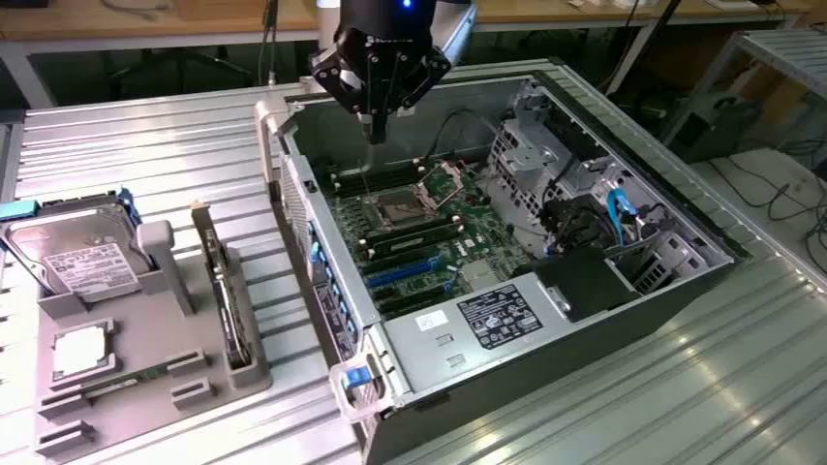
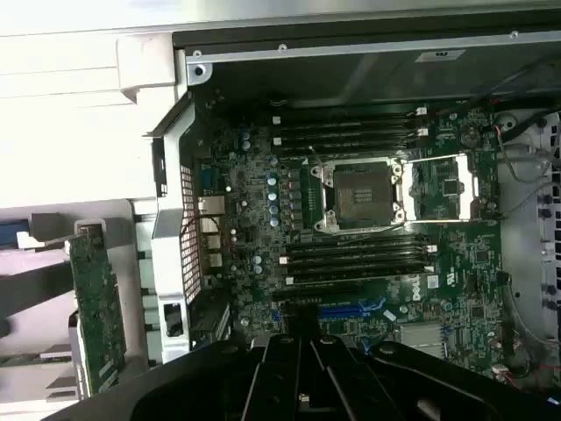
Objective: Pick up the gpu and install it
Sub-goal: 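Reach for the gpu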
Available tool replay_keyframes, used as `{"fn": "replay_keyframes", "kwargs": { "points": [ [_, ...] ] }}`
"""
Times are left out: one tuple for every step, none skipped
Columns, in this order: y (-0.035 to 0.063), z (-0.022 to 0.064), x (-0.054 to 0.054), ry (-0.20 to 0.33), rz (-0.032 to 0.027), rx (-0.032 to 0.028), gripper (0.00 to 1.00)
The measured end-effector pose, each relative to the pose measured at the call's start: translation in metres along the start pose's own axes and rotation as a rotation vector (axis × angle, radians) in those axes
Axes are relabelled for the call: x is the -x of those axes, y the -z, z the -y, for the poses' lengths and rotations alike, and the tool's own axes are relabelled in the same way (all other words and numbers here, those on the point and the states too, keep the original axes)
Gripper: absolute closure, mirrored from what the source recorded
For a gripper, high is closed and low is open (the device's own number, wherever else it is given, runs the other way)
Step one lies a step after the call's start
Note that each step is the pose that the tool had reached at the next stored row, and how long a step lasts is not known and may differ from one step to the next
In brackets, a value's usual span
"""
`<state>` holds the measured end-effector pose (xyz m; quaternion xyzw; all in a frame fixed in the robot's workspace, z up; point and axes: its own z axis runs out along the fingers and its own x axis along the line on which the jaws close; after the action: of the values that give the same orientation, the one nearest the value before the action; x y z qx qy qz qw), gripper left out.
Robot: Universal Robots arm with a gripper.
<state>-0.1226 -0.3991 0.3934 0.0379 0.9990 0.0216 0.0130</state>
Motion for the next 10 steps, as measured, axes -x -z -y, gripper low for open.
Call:
{"fn": "replay_keyframes", "kwargs": {
  "points": [
    [0.0002, 0.0014, -0.009, 0.0, 0.0001, 0.0002, 0.89],
    [0.0005, 0.0037, -0.017, 0.0, 0.0001, 0.0002, 0.89],
    [0.0006, 0.0041, -0.019, 0.0, 0.0, 0.0001, 0.89],
    [0.0007, 0.0047, -0.021, 0.0, 0.0, 0.0001, 0.89],
    [0.0007, 0.0052, -0.023, 0.0, 0.0, 0.0002, 0.89],
    [0.0008, 0.0056, -0.025, 0.0, 0.0, 0.0001, 0.89],
    [0.0008, 0.0059, -0.026, 0.0, 0.0001, 0.0001, 0.89],
    [0.0008, 0.0062, -0.027, 0.0, 0.0001, 0.0001, 0.89],
    [0.0009, 0.0064, -0.027, 0.0, 0.0001, 0.0002, 0.89],
    [0.0009, 0.0066, -0.028, 0.0, 0.0, 0.0001, 0.89]
  ]
}}
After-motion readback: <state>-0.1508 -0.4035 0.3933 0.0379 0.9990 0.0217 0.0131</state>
